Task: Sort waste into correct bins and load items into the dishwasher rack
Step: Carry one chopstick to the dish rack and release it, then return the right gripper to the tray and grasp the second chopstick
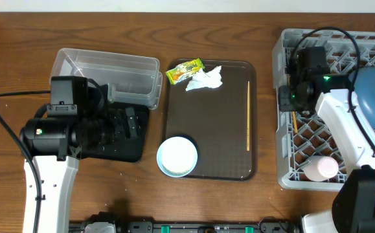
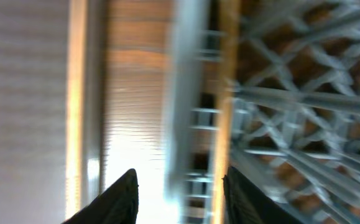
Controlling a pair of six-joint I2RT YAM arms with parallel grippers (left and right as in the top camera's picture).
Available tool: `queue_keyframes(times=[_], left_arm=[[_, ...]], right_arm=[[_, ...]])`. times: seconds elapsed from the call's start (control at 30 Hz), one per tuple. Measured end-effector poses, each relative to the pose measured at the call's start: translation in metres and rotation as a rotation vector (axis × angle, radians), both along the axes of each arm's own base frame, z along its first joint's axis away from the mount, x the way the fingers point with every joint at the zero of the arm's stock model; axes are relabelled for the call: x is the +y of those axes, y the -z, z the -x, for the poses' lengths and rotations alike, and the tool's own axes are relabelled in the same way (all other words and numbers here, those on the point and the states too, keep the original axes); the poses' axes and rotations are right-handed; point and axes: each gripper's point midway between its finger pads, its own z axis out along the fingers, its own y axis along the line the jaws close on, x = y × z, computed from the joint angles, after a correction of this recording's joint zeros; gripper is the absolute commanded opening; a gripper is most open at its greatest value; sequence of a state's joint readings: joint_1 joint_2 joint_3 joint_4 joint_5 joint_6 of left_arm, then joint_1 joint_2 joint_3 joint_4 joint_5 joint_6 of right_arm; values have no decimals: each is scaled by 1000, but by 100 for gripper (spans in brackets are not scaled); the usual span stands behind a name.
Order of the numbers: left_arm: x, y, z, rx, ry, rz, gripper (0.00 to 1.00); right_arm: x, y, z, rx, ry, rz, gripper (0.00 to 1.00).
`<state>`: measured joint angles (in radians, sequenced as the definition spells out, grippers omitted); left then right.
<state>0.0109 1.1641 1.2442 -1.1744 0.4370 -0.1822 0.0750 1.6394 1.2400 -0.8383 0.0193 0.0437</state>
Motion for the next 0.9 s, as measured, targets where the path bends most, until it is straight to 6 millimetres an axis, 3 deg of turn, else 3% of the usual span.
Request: queue_keyframes(times=[0.07,0.27,0.37,0.5,0.9], left_arm=[[0,0,0,0,0,0,90],[0,0,0,0,0,0,90],[0,0,0,0,0,0,90],[0,0,0,0,0,0,90],[0,0,0,0,0,0,90]], right_arm=[[16,-9,0,-28,-36,-44,49],[87,-64,14,-180,-196,-135,52],[117,-69,26,-186,-228,-143,52],[129,-50,30,-146,-162,-94,38],[115,71,15,43,82,79,34]])
